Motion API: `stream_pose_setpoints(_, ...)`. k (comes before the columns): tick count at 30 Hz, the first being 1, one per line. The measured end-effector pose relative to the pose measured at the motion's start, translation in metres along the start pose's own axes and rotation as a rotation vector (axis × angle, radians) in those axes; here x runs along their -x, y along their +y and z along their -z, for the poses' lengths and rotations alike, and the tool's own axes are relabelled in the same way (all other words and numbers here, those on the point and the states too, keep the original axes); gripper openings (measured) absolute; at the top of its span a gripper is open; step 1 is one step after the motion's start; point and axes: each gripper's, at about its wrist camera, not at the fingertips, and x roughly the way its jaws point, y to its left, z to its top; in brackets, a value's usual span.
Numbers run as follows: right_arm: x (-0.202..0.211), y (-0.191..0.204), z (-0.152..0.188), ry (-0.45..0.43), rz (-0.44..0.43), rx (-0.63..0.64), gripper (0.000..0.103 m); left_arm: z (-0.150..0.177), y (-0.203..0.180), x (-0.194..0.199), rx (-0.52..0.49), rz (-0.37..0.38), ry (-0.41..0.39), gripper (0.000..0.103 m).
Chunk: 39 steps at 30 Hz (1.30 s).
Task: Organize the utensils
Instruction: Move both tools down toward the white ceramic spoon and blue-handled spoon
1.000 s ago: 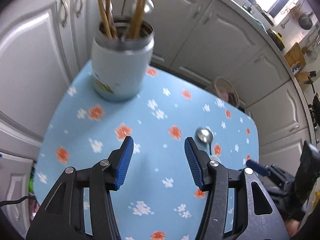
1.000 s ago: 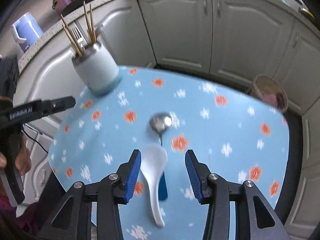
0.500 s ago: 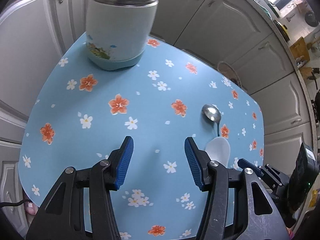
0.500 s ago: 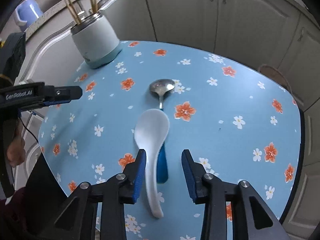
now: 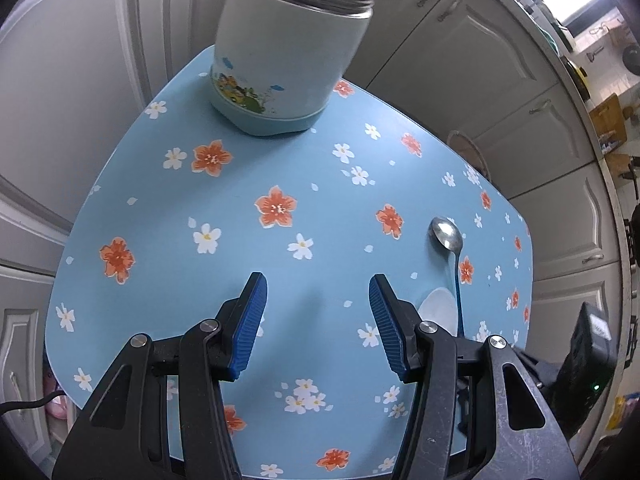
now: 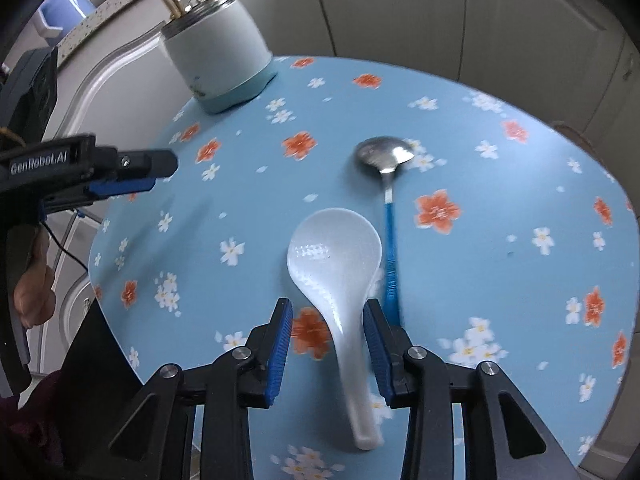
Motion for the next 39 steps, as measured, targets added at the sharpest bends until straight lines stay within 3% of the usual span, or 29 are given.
stream_pose_setpoints(10,-0.015,0.043,-0.009,-0.04,-0.044,-0.064,0.036,0.004,0.014,0.008,0.027,0.012,-0.003,0.053)
stream_pose_setpoints(15,-0.015,0.048,-0.013,-0.055,-0.173,-0.185,0.036,0.004,0.021,0.012,0.045,0.009,-0.004,0.053)
stream_pose_setpoints(19,0.003,0.041,-0.004,-0.036,-0.136,-0.12,0.037,0.011,0.028,0.019,0.057,0.024,0.014,0.053)
stream_pose_setpoints(23,0.015,0.032,0.012,-0.042,-0.121,-0.114,0.04,0.023,0.027,0.021,0.09,0.063,0.036,0.064)
stream_pose_setpoints(28,0.004,0.045,0.024,-0.044,-0.181,-0.116,0.04,0.034,0.019,0.014,0.119,0.083,0.09,0.065)
stream_pose_setpoints(34,0.001,0.067,0.023,-0.068,-0.283,-0.083,0.04,0.038,0.013,0.013,0.121,0.063,0.094,0.066)
stream_pose_setpoints(39,0.014,0.038,0.031,-0.083,-0.27,-0.121,0.04,0.038,-0.001,0.012,0.054,0.043,0.09,0.07)
